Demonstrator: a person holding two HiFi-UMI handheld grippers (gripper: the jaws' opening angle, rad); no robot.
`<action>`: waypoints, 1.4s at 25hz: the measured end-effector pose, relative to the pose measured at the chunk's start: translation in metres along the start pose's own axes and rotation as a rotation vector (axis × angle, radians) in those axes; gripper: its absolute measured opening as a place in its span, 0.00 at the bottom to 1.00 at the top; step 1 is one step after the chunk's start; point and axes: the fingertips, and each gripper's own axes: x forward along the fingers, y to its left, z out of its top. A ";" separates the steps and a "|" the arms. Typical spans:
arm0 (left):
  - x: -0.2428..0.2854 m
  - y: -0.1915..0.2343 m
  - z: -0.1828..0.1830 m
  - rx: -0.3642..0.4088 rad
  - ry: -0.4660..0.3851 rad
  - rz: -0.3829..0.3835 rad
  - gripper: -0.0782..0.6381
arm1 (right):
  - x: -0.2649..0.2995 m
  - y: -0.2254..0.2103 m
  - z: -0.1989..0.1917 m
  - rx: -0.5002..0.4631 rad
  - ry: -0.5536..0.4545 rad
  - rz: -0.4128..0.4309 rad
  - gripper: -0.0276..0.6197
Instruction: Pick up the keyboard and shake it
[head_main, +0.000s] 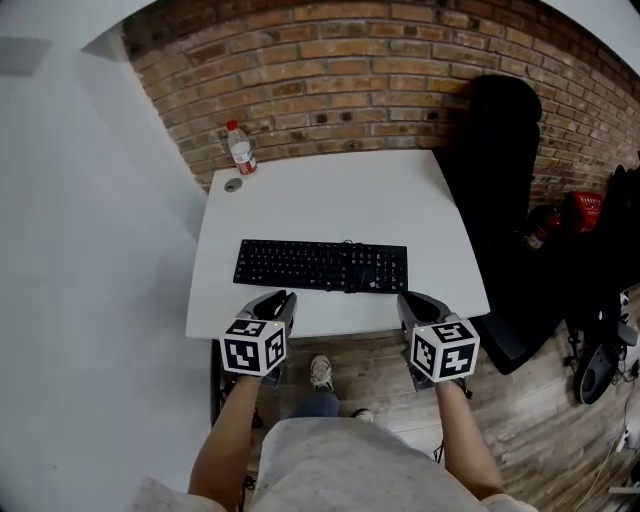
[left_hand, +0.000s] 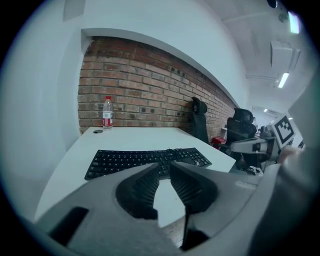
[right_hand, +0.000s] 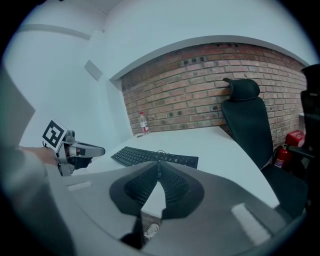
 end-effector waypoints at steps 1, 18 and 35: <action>0.004 0.007 0.000 -0.008 0.007 -0.002 0.21 | 0.006 -0.004 0.000 0.009 0.008 0.005 0.09; 0.079 0.159 0.005 -0.155 0.145 0.029 0.46 | 0.117 -0.061 0.005 0.127 0.146 0.078 0.30; 0.124 0.223 -0.002 -0.277 0.309 -0.069 0.69 | 0.160 -0.100 -0.006 0.281 0.314 0.011 0.51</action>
